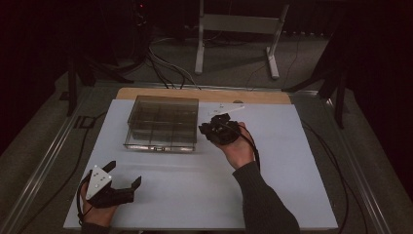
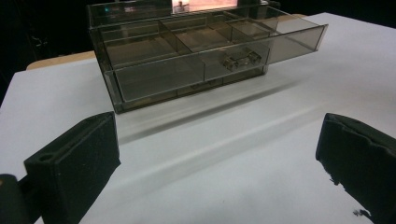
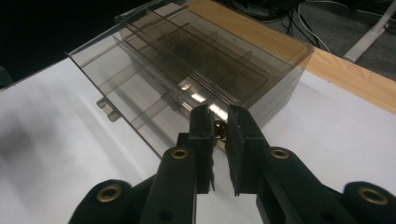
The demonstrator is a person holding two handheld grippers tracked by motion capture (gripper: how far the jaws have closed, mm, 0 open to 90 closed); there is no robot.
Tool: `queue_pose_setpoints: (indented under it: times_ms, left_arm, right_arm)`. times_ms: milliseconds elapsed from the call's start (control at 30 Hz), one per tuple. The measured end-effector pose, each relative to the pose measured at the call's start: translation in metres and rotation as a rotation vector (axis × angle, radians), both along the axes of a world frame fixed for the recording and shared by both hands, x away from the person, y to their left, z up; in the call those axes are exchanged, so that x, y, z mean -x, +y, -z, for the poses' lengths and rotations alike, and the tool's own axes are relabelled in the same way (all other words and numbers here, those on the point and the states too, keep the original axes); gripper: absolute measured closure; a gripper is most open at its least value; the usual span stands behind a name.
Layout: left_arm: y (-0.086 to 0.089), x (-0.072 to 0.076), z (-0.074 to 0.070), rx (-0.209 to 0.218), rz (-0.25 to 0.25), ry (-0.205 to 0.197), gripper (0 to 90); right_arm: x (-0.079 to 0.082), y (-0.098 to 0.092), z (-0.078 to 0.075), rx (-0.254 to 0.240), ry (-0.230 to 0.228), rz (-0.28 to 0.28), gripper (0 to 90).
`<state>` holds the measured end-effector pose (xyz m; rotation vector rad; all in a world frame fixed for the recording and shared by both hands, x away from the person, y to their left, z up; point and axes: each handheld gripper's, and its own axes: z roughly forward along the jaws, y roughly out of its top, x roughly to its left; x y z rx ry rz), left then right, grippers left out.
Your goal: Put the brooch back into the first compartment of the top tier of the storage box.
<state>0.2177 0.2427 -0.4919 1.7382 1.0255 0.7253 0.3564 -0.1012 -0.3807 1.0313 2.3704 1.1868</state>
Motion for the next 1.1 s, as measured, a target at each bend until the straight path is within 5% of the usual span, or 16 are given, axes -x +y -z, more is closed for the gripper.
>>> queue_pose_setpoints:
  times_ms: [1100]
  left_arm:
    - [0.002, 0.0, 0.0, 0.001, -0.002, -0.003, 0.3]
  right_arm:
    - [-0.007, 0.032, 0.001, -0.033, 0.005, -0.044, 81.3]
